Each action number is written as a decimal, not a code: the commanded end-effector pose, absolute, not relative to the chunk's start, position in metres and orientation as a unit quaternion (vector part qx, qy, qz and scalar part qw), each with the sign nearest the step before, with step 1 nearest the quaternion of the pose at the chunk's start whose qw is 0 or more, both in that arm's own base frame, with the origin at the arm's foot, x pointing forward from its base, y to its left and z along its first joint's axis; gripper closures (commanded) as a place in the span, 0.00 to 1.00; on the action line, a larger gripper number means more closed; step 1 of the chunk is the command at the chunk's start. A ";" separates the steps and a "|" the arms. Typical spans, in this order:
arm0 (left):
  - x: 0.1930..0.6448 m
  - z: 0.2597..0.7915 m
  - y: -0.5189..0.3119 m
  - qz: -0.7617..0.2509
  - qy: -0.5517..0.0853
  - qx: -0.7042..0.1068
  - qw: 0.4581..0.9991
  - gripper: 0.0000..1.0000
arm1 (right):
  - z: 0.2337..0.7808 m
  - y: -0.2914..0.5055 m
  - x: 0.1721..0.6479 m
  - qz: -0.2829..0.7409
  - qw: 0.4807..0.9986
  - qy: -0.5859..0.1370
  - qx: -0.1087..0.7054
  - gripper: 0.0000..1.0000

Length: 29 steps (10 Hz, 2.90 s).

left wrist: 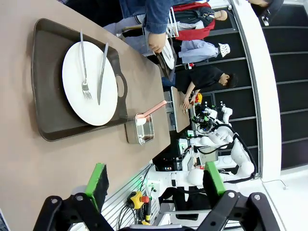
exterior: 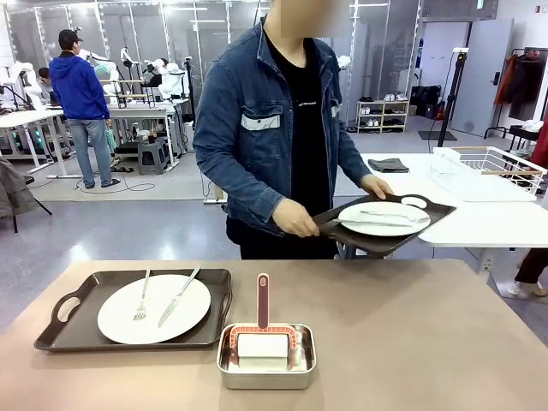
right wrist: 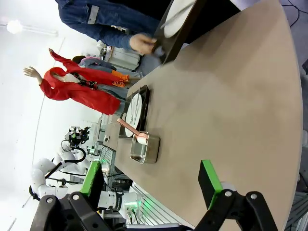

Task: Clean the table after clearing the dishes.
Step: When the left (or right) Handle tray is removed, use the left hand (or right hand) to clean the left (or right) side of the table with the Lint Roller.

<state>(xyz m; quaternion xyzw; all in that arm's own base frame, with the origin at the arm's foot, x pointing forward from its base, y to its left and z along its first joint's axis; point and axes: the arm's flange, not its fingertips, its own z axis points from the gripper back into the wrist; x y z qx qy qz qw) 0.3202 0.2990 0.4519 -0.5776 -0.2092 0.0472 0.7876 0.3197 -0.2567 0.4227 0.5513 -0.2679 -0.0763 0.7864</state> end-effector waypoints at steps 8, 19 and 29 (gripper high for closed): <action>0.318 0.454 0.299 0.047 -0.212 -0.578 0.786 0.00 | 0.424 -0.257 0.317 -0.076 0.784 -0.271 0.553 0.00; 0.318 0.454 0.299 0.047 -0.212 -0.578 0.786 0.00 | 0.500 0.090 0.427 0.469 0.834 -0.166 0.238 0.00; 0.318 0.454 0.299 0.047 -0.212 -0.578 0.786 0.00 | 0.457 0.196 0.436 0.547 0.805 -0.105 0.207 0.00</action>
